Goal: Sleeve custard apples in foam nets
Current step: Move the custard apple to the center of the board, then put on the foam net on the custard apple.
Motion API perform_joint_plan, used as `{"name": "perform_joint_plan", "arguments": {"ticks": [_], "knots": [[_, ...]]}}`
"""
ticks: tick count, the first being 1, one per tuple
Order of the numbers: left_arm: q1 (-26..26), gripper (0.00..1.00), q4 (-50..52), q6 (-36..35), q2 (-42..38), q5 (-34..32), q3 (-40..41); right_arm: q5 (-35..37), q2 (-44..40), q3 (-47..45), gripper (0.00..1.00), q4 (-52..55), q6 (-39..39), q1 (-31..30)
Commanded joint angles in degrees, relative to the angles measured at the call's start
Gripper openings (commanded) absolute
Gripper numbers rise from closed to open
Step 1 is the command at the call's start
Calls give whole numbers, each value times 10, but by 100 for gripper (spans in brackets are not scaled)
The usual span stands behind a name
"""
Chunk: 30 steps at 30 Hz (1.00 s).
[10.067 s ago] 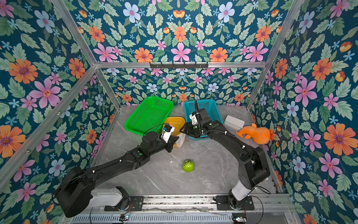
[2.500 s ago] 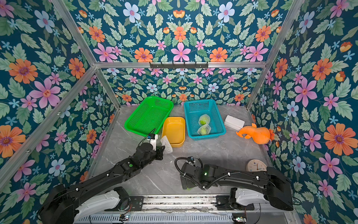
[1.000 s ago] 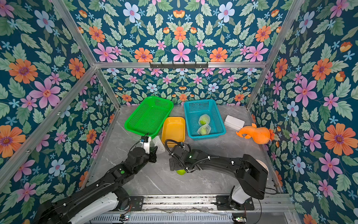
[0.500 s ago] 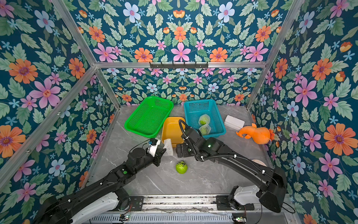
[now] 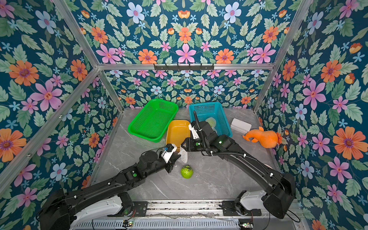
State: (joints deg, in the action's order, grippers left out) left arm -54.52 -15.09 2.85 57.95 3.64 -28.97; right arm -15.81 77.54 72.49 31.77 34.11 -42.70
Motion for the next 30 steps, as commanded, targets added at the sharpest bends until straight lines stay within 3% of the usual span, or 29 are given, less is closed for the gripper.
{"name": "perform_joint_plan", "arguments": {"ticks": [1,4,15,17,21,23,26,28,30], "knots": [[-9,0,3,-19,4,-32,-5,-22,11,7,43,11,1,5],[-15,0,6,-21,7,-41,-5,-26,9,-1,32,6,7,12],[-23,0,12,-33,10,-63,-7,-47,31,-3,37,18,9,22],[-25,0,10,-32,10,-65,-6,-46,32,-6,29,17,10,22],[-27,0,8,-29,14,-65,-5,-40,25,-12,0,10,11,22],[-27,23,9,-28,17,-64,-6,-32,20,-14,0,10,9,22],[-27,72,15,-8,14,-73,-4,-5,7,-25,0,11,5,22],[-27,94,17,16,-2,-77,7,22,-7,-39,0,10,2,22],[-27,100,18,46,-28,-77,26,51,-20,-53,0,11,-2,22]]}}
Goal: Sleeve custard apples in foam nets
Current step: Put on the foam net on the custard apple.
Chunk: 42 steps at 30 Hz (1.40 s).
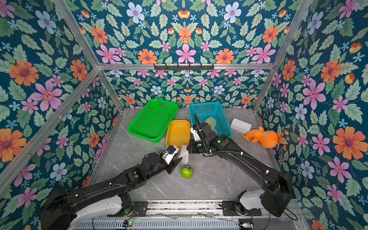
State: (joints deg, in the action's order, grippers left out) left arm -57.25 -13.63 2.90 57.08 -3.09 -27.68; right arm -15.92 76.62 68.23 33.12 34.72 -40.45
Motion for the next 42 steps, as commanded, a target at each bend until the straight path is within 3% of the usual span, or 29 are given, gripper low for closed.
{"name": "perform_joint_plan", "arguments": {"ticks": [1,5,10,11,16,18,28,36,42], "knots": [[1,100,9,61,-32,-9,24,64,-18,-18,0,-2,-12,-1],[2,100,47,107,-77,-4,56,84,-39,-48,0,-13,-18,0],[1,84,58,161,-113,21,92,73,-73,-112,0,-72,8,-13],[1,77,58,169,-114,26,97,81,-78,-120,0,-80,8,-21],[0,10,59,201,-91,96,107,155,-95,-152,0,-106,2,-74],[-1,1,62,214,-80,134,113,159,-106,-171,0,-132,6,-77],[-21,0,6,254,-16,193,139,184,-140,-252,0,-257,2,-89],[-30,0,-95,266,90,181,129,185,-152,-267,0,-227,20,-111],[-30,0,-128,265,124,173,120,199,-150,-297,0,-216,34,-129]]}}
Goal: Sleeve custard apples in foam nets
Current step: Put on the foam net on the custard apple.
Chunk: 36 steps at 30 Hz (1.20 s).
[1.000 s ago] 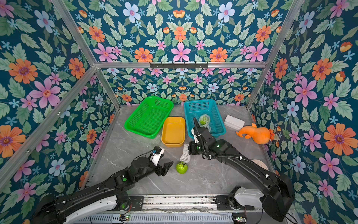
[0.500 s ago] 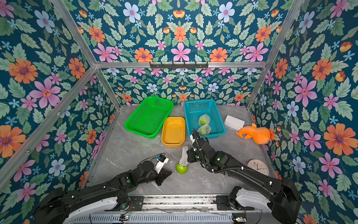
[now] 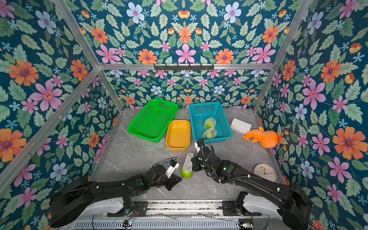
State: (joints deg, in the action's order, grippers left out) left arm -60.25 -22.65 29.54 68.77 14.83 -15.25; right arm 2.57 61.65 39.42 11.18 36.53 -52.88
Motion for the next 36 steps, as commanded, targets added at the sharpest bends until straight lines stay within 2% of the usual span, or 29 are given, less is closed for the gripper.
{"name": "perform_joint_plan", "arguments": {"ticks": [1,14,21,30,36], "knots": [[0,0,-40,0,13,-7,-7,13,0,-14,0,1,20,-6],[0,0,-50,3,70,-8,-26,4,20,-21,0,-33,37,-18],[0,0,-48,4,64,-16,-23,5,48,-24,0,-68,44,-17],[0,0,-45,3,56,-26,-19,-1,99,20,0,-70,26,-17],[0,0,-8,2,13,-60,-3,-25,142,27,0,-71,38,-24]]}}
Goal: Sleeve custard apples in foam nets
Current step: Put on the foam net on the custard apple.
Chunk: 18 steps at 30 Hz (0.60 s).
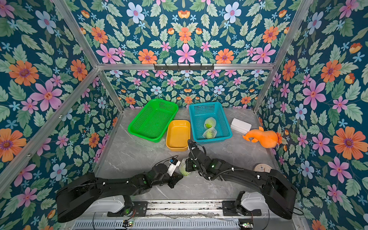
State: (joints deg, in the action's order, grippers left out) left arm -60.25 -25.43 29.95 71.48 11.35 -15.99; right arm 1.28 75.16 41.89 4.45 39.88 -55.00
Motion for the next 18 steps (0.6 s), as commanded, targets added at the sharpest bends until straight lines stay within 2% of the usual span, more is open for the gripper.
{"name": "perform_joint_plan", "arguments": {"ticks": [1,6,11,14,16,18], "knots": [[0,0,33,-3,-25,-32,7,-8,8,1,0,-1,4,-4],[1,0,107,-7,-99,-73,21,4,7,-7,0,4,6,-6],[4,2,173,10,-167,-162,17,7,9,-1,0,11,4,-6],[9,27,149,21,-187,-165,18,6,6,3,4,19,2,-7],[14,40,132,26,-182,-158,13,6,-1,2,14,22,3,-8],[18,44,122,30,-169,-149,6,7,-11,0,23,23,6,-8]]}}
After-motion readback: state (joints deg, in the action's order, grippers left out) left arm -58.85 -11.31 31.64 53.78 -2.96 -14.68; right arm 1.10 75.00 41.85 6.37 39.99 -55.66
